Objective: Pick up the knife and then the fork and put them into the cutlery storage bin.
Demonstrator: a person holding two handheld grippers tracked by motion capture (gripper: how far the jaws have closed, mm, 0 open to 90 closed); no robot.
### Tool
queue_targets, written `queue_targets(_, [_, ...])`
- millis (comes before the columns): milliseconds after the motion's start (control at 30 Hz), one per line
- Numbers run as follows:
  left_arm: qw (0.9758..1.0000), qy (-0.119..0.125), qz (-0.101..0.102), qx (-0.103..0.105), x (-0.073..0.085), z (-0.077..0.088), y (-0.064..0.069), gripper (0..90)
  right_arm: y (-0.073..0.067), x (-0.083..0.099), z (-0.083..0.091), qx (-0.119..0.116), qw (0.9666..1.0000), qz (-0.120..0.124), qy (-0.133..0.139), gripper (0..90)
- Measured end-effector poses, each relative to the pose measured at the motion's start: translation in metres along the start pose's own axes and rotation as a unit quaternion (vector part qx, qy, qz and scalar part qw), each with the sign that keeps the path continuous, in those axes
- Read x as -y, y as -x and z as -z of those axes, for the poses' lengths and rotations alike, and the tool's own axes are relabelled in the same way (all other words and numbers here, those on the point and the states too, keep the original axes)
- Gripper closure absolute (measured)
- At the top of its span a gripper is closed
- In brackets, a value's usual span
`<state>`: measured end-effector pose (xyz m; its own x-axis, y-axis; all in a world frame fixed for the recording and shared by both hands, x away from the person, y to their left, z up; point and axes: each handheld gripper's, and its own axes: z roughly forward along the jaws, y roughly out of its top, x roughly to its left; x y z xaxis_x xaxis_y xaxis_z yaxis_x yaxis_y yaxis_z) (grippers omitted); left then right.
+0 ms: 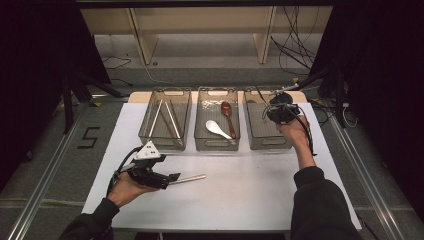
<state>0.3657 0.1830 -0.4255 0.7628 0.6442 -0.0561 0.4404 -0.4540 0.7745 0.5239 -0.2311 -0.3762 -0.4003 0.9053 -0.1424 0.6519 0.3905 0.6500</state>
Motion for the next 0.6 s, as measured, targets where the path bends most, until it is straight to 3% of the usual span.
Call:
queue_targets(433, [1.0,-0.007,0.001,0.002,0.001,-0.002,0.0,15.7,0.0,-0.001,-0.014,0.016,0.9995,-0.015,-0.022,79.9])
queue_targets(533, [1.0,-0.006,0.003,0.001,0.001,-0.001,-0.001,15.7,0.0,-0.003,-0.014,0.012,0.9995,-0.026,-0.014,62.7])
queue_targets(600, [1.0,-0.006,0.004,0.001,0.001,-0.001,-0.001,15.7,-0.001,-0.006,-0.009,0.001,0.9997,-0.023,-0.011,59.7])
